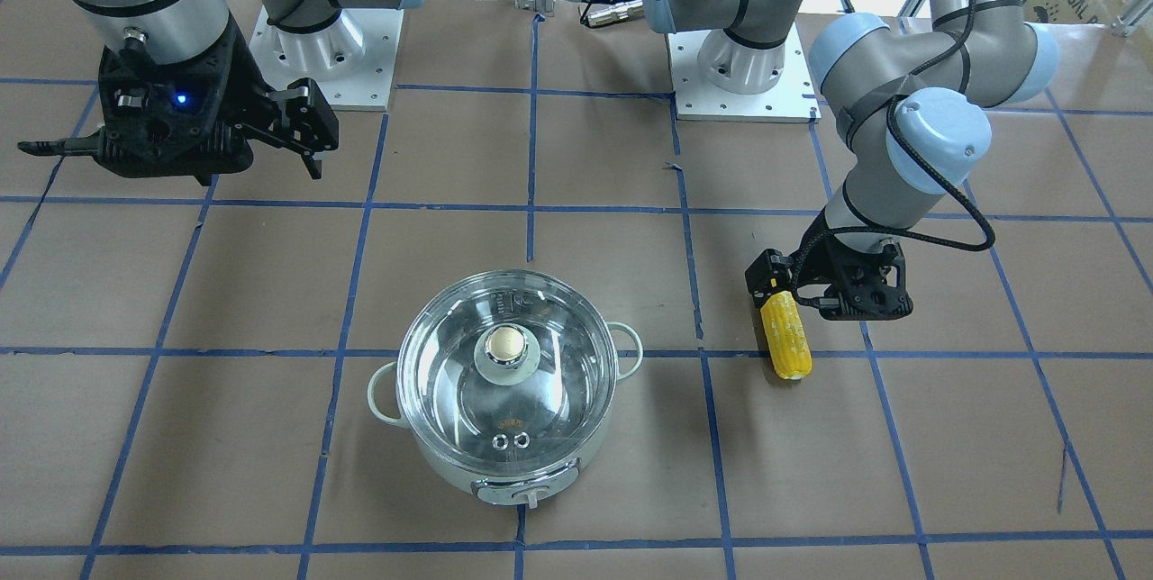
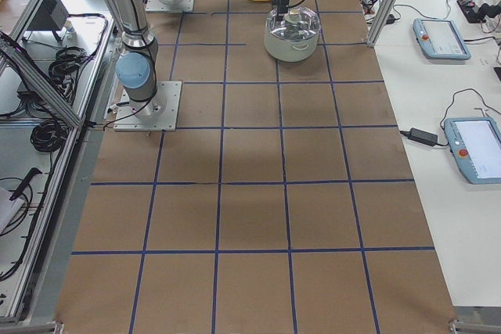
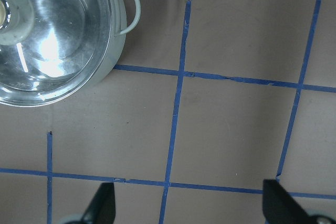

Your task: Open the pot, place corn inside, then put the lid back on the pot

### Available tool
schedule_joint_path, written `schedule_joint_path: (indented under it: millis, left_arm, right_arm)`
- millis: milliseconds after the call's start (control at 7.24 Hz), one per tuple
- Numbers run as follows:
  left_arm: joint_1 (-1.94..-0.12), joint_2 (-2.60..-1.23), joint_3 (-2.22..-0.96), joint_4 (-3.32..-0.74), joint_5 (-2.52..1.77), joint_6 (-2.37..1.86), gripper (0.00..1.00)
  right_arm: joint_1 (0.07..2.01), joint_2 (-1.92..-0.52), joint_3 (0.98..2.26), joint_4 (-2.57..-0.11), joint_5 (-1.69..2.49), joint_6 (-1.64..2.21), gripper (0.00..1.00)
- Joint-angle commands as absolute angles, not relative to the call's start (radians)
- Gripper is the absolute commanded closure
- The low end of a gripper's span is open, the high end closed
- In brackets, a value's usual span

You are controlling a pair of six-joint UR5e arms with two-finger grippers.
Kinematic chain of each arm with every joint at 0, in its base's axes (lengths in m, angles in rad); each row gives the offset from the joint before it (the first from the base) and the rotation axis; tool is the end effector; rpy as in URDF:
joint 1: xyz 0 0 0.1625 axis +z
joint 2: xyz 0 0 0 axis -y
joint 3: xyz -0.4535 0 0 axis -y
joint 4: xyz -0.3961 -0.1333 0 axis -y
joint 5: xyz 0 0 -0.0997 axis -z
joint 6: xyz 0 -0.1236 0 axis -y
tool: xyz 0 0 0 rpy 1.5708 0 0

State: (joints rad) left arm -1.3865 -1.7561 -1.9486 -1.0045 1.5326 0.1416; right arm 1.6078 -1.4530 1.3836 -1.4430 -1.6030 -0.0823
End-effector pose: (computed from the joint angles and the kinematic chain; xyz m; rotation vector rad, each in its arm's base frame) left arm -0.0406 -0.5351 0.2736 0.0662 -3.1037 0.0145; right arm 0.1492 -0.5356 0.5112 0.1868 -3.1038 -0.0919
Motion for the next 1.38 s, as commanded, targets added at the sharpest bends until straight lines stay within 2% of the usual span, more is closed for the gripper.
schedule_joint_path:
  millis: [0, 276, 691, 829, 967, 1244]
  left_arm:
    - [-1.353, -1.775, -2.02, -0.93, 1.534, 0.161, 0.0]
    - [-1.353, -1.786, -2.02, -0.917, 1.534, 0.167, 0.0]
    - [-1.353, -1.841, -2.022, -0.841, 1.535, 0.166, 0.0]
    - [-1.353, -1.847, -2.026, -0.836, 1.537, 0.166, 0.0]
    - [-1.353, -1.847, -2.034, -0.835, 1.536, 0.167, 0.0]
    - [-1.353, -1.856, -2.081, -0.749, 1.536, 0.164, 0.0]
  right_arm:
    - [1.632, -1.419, 1.365, -1.483, -1.586, -0.031, 0.0]
    - [1.8, -1.303, 1.326, -1.625, -1.627, 0.059, 0.0]
    - [1.884, -1.096, 1.205, -1.69, -1.624, 0.259, 0.01]
    - [1.926, -1.057, 1.186, -1.697, -1.628, 0.338, 0.01]
    - [1.933, -1.011, 1.199, -1.757, -1.625, 0.35, 0.08]
    - [1.94, -0.99, 1.206, -1.789, -1.615, 0.386, 0.04]
